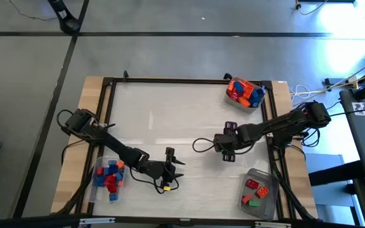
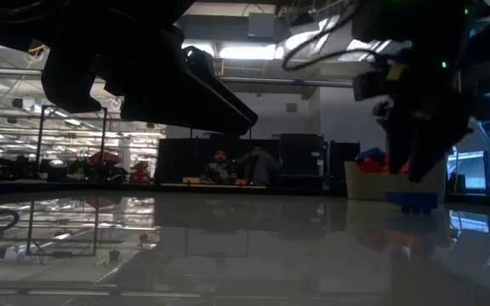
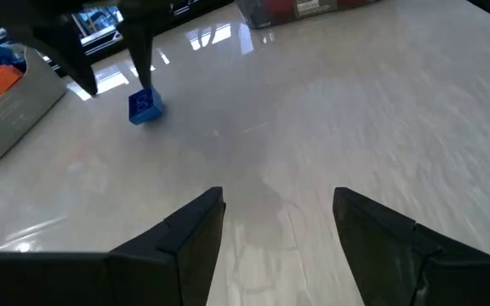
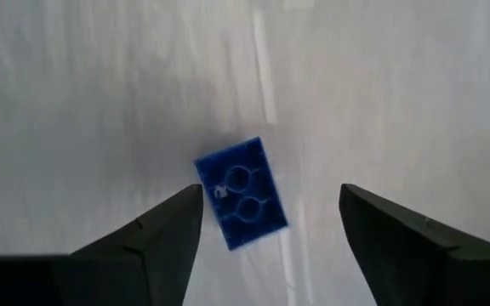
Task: Sort blocks by size
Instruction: Put the blue game piece into the black bin
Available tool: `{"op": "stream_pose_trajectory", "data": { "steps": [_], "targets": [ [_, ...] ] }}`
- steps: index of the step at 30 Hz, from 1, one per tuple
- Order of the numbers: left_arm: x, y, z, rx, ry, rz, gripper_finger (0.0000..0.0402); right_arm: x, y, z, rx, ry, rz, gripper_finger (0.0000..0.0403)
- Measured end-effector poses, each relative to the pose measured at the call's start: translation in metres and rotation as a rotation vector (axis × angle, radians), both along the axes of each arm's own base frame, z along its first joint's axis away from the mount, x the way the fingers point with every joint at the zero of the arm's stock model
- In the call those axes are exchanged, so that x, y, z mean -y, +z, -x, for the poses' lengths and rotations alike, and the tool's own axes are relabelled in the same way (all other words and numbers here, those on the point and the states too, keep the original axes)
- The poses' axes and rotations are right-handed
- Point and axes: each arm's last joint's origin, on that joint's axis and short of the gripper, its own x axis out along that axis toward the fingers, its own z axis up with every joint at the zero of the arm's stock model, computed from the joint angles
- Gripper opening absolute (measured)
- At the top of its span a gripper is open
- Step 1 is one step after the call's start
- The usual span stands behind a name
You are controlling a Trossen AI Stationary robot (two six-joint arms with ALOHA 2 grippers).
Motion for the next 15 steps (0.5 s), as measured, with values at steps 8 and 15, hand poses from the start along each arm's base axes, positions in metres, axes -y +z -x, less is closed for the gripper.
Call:
{"op": "stream_pose_trajectory", "data": {
  "steps": [8, 15],
  "targets": [
    [0.0, 0.0, 0.0, 0.001, 0.0, 0.0, 0.021, 0.001, -0.027, 0.007, 0.039, 0.005, -0.04, 0.0277],
    [0.0, 0.0, 0.0, 0.001, 0.001, 0.001, 0.021, 0.003, -0.042, 0.016, 0.04, -0.004, -0.04, 0.0273]
  ]
}}
